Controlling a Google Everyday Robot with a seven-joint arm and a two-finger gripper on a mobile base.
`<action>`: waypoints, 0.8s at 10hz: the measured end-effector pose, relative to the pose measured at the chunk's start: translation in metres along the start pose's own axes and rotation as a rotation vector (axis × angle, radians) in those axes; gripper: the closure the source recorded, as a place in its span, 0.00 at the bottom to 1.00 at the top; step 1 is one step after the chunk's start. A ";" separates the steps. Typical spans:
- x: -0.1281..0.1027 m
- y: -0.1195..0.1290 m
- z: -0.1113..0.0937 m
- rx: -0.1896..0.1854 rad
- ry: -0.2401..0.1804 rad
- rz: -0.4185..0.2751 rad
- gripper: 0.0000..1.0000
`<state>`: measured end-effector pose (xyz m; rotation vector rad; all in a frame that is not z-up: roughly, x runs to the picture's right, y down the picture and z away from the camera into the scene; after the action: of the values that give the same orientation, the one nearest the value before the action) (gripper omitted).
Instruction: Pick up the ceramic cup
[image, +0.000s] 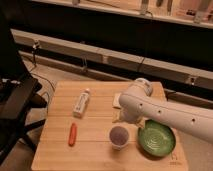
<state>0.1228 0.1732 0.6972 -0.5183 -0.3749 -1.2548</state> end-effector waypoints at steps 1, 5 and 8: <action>0.000 -0.002 -0.002 0.003 -0.001 -0.014 0.20; -0.032 0.001 -0.014 0.017 -0.034 -0.146 0.20; -0.049 0.012 -0.002 0.018 -0.076 -0.165 0.20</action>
<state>0.1204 0.2135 0.6672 -0.5291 -0.5002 -1.3923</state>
